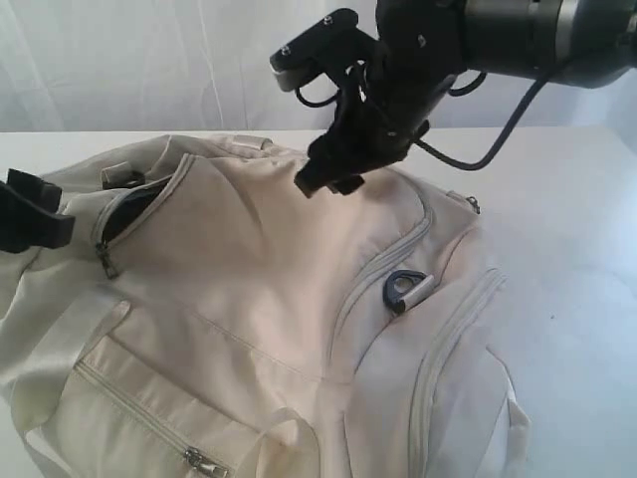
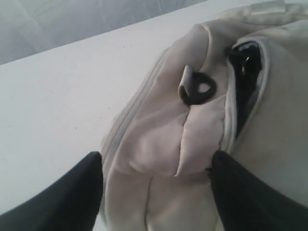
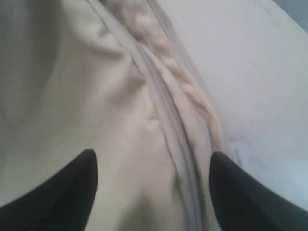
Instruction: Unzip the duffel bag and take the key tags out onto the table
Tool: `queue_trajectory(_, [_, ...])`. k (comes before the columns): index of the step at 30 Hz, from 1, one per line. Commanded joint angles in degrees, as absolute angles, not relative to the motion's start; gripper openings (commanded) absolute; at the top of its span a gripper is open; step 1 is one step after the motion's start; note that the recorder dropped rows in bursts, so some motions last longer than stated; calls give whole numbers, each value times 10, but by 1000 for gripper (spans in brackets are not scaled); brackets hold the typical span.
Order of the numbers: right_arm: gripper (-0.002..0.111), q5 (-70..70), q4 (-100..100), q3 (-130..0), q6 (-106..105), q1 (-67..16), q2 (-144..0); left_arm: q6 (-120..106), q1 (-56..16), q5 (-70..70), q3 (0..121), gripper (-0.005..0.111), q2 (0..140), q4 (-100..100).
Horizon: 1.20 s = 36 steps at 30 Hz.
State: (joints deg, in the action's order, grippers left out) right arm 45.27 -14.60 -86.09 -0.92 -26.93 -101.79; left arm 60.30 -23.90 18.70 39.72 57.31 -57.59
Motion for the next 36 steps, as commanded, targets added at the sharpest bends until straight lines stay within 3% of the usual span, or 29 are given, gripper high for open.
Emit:
queue_trajectory(1, [62,526,-211,-859,9,-269,-1013,582,-244,243,395,67,568,-569])
queue_trajectory(10, [62,597,-192,-817,6,-269,-1020,558,-244,249,395,67,568,-541])
queue_trajectory(22, [27,612,280,-792,-245,-271,-1012,554,-244,250,395,67,568,-537])
queue_trajectory(27, [26,657,402,-789,-325,-305,-1006,554,-244,250,395,67,568,-537])
queue_trajectory(36, [26,608,374,-775,-333,-356,-971,553,-244,253,394,67,568,-537])
